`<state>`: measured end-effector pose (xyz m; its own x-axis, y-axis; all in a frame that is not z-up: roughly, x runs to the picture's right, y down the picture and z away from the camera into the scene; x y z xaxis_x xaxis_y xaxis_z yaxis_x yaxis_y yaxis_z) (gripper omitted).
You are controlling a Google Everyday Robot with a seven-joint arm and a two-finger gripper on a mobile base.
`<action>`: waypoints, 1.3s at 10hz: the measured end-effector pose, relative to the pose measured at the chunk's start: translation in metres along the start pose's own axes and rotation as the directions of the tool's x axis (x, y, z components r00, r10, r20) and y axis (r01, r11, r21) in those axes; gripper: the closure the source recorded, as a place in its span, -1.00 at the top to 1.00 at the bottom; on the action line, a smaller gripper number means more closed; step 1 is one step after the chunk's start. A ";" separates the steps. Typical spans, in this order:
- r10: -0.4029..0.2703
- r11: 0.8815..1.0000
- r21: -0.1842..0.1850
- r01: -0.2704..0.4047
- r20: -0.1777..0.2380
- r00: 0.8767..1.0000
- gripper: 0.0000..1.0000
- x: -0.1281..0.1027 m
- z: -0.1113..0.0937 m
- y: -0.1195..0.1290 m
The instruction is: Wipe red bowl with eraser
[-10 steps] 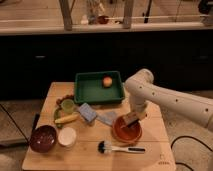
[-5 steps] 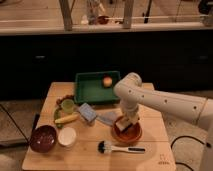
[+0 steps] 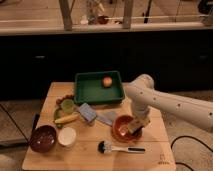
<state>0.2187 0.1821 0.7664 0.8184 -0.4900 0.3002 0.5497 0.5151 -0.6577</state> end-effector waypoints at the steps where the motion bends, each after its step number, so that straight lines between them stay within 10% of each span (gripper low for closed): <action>1: 0.013 1.000 0.003 -0.013 -0.005 1.000 -1.00 0.015 0.002 0.005; 13: -0.119 0.993 -0.007 0.119 0.023 0.993 -1.00 -0.025 0.009 -0.055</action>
<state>0.1689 0.1720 0.8011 0.7506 -0.5317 0.3923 0.6424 0.4483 -0.6216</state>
